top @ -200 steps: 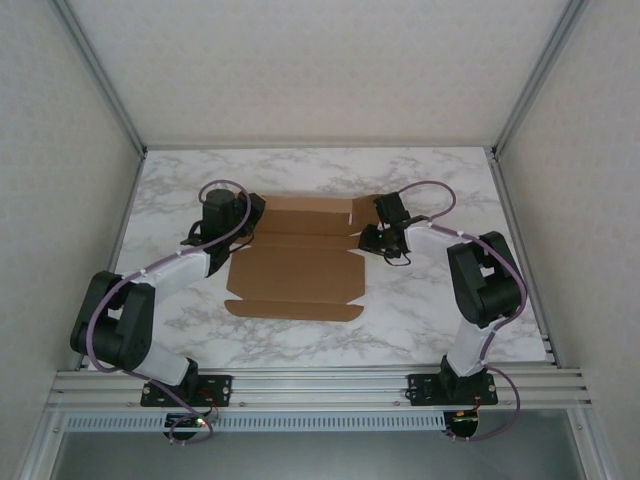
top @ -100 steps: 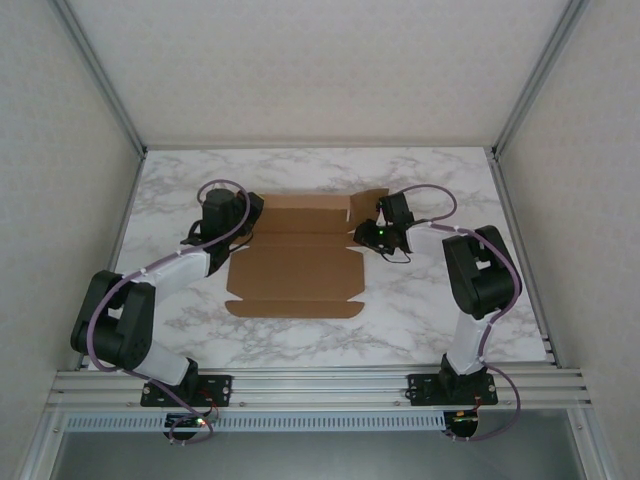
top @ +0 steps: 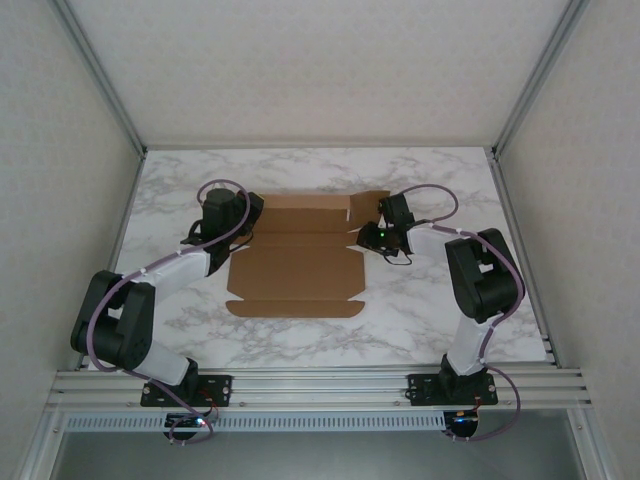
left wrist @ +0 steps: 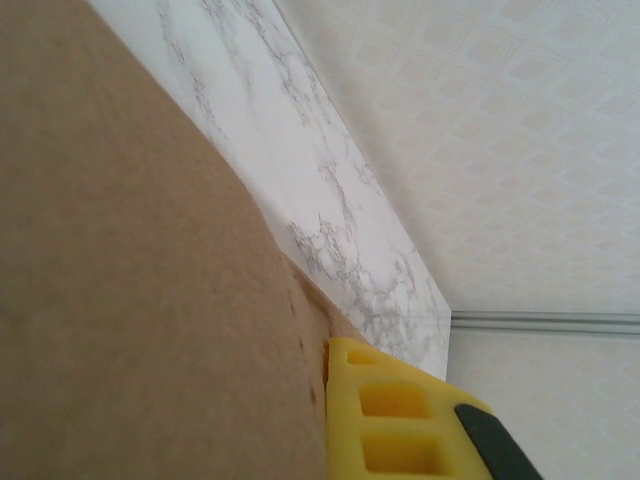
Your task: Fold the paper box
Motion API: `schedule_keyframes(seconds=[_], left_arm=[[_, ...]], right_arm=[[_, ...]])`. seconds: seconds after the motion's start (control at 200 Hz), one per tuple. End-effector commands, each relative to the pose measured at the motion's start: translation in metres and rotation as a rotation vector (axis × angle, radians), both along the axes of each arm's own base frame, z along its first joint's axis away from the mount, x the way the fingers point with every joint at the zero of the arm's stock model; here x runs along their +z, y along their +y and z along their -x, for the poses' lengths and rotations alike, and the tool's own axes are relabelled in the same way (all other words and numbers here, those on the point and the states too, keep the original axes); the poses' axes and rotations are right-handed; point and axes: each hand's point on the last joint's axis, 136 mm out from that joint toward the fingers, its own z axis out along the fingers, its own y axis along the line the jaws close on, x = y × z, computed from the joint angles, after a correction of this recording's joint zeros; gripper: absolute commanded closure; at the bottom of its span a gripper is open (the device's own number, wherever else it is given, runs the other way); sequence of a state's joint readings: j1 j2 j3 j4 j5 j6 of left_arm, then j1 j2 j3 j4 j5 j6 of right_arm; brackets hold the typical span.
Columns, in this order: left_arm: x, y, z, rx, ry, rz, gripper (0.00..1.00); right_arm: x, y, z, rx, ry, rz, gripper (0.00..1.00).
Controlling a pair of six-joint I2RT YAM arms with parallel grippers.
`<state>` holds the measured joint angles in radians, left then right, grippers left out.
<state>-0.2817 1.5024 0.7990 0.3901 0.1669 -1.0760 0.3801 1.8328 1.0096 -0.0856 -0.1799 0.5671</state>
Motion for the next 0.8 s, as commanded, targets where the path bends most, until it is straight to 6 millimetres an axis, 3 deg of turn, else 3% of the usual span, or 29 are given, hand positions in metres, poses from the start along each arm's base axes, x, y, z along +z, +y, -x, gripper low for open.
schedule_keyframes(seconds=[0.0, 0.115, 0.29, 0.596, 0.791], left_arm=[[-0.036, 0.000, 0.016, -0.037, 0.131, -0.067, 1.00], [-0.037, 0.000, 0.017, -0.039, 0.136, -0.064, 1.00], [-0.038, -0.001, 0.018, -0.044, 0.135, -0.053, 1.00], [-0.036, -0.001, 0.019, -0.045, 0.129, -0.054, 1.00], [-0.037, -0.001, 0.021, -0.045, 0.129, -0.051, 1.00]], right_arm=[[-0.002, -0.004, -0.001, 0.007, -0.002, 0.043, 0.62], [-0.003, 0.014, -0.004, 0.045, -0.004, -0.053, 0.58], [0.016, 0.042, -0.011, 0.084, -0.055, -0.234, 0.55], [0.031, 0.055, -0.013, 0.103, -0.087, -0.334, 0.60], [0.028, 0.064, -0.009, 0.125, -0.068, -0.342, 0.61]])
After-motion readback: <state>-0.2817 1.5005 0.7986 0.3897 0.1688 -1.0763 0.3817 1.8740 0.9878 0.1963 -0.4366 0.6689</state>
